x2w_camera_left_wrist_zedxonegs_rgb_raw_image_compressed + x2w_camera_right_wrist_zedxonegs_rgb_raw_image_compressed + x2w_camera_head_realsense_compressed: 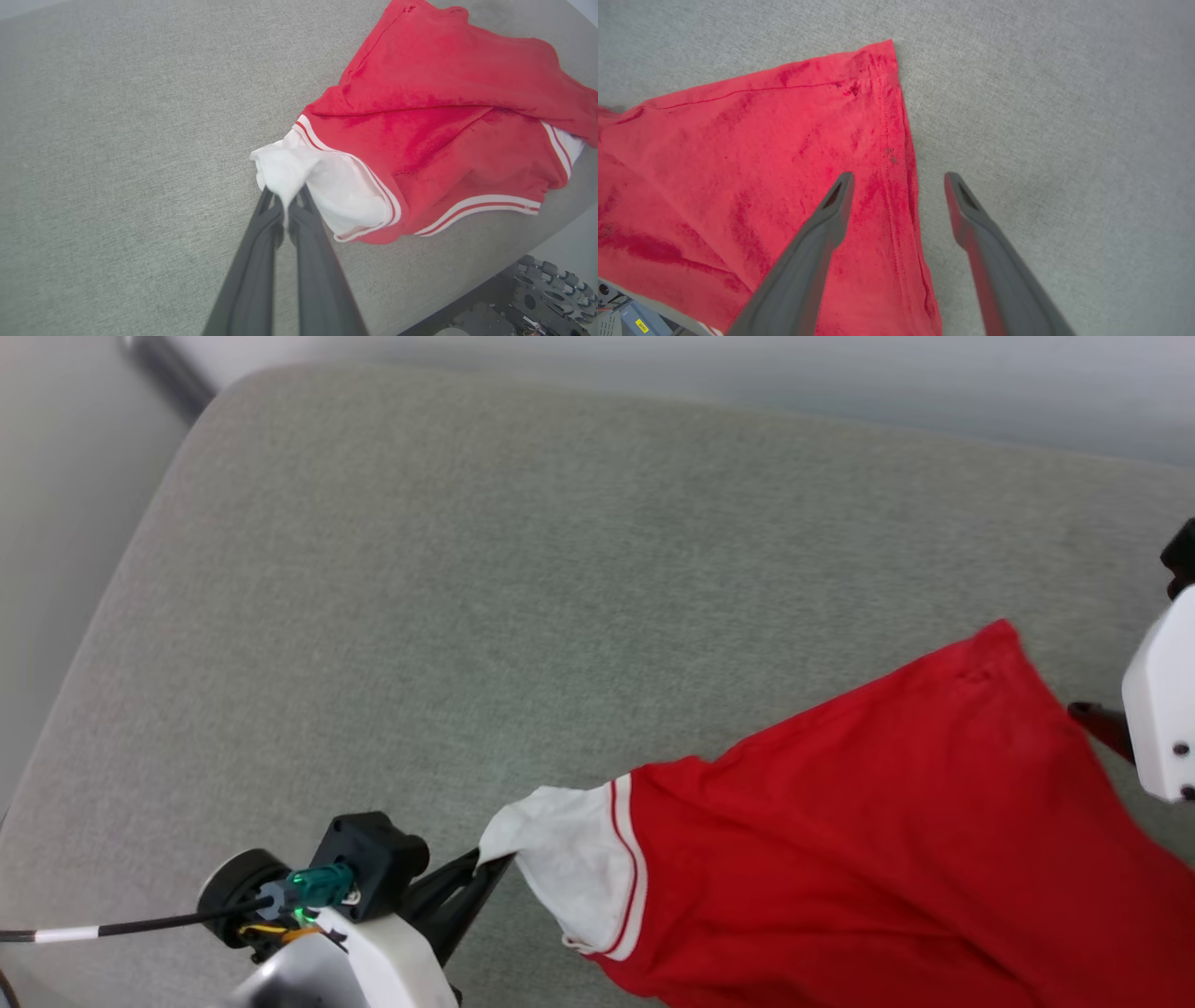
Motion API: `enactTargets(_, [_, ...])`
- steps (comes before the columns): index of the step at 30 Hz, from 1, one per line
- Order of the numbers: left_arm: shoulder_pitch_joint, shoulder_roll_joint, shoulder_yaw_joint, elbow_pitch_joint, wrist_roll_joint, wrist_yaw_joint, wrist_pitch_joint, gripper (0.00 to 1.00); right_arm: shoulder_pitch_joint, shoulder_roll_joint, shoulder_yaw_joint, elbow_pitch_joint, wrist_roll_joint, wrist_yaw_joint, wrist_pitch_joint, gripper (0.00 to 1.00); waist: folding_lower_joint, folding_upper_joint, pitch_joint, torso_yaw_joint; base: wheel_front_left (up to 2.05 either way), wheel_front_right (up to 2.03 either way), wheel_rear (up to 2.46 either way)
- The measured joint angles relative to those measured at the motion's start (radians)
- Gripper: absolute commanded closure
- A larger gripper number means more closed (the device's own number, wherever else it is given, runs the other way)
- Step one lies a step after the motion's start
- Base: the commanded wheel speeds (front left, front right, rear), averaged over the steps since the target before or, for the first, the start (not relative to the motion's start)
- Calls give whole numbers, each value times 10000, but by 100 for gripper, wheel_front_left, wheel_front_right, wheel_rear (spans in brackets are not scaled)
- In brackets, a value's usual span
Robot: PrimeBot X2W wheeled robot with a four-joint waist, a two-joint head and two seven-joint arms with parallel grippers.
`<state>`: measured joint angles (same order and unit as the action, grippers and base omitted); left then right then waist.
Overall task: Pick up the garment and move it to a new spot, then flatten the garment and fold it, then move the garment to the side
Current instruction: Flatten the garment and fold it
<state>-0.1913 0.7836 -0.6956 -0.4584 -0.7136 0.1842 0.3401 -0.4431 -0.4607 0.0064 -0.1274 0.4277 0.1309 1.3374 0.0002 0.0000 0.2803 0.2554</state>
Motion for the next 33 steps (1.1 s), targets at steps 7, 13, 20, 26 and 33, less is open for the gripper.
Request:
enactTargets(7, [-565,-464,-96,259,-29,-387,-136,100,-1270,-109,671,1753,-533,0,368,0,1,0,834,879,0,0,0])
enactTargets(13, [-809,-805,-286,454,52,-585,-259,100,-1467,-545,1026,2527,-685,0,297,0,0,0,1338,1476,0,0,0])
enactTargets(20, [-832,-1011,-362,775,29,-698,-439,100,-1454,-800,1053,2834,-451,2,10,64,-3,0,1564,1804,0,0,0])
enactTargets(26, [-839,-1020,-339,1120,-115,-782,-545,100,-1407,-882,1160,3024,-305,0,-573,100,-2,0,1387,1822,0,0,0])
enactTargets(33, [-788,-723,-188,1179,-125,-694,-585,100,-1445,-675,1174,3511,56,0,-1942,100,-1,0,744,1583,0,0,0])
